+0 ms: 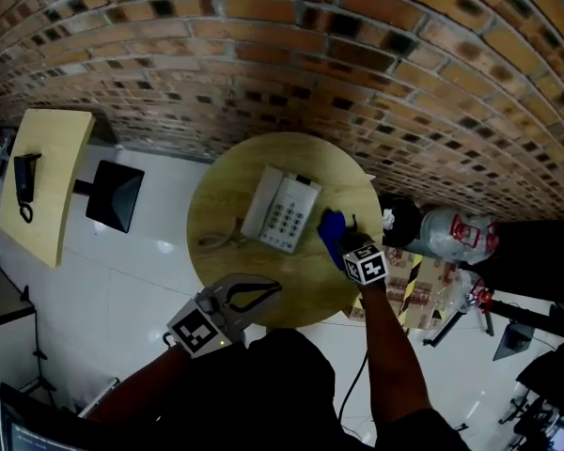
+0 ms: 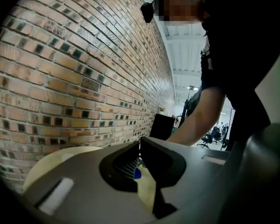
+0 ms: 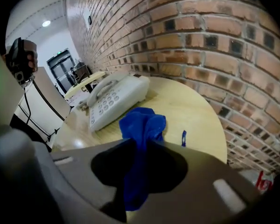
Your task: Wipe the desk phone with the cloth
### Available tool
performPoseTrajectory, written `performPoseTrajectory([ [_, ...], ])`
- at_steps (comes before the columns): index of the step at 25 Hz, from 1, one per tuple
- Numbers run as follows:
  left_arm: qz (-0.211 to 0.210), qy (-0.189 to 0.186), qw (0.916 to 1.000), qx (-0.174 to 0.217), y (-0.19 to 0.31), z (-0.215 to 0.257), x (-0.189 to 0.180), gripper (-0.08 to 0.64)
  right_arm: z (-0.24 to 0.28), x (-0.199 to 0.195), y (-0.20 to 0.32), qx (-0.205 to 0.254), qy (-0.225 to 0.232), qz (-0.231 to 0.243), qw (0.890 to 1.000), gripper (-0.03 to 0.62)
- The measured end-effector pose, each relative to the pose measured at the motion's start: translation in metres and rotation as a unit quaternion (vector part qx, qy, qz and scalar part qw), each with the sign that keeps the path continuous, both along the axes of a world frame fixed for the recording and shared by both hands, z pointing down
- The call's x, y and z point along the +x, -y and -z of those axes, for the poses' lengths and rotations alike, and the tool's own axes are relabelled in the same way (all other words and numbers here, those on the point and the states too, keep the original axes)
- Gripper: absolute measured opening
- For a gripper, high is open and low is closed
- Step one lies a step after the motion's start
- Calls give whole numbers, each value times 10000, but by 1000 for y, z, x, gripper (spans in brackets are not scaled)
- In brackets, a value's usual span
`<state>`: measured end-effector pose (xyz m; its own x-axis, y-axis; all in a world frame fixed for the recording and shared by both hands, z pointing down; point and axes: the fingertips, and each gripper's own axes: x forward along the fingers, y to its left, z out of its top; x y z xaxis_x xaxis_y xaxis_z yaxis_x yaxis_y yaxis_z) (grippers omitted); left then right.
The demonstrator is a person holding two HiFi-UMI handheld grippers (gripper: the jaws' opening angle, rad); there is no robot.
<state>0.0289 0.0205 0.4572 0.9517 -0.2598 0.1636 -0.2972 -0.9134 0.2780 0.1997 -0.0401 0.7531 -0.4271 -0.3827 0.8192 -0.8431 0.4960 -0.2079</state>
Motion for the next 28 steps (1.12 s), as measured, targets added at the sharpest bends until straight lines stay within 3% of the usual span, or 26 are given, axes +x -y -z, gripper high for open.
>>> performPoseTrajectory([
  [8,-131,65,9999,-47,-3,-4,17,5,-16,9,4,-46,4,-219,9997,109],
  [18,-98,58,9999,-42,-9,-2,18,5,-13,20,12,-96,-21,-334,9994,270],
  [28,-142,-32,9997,176,-10,16,-3,5,104,8,35,1340,365,-655,9881,290],
])
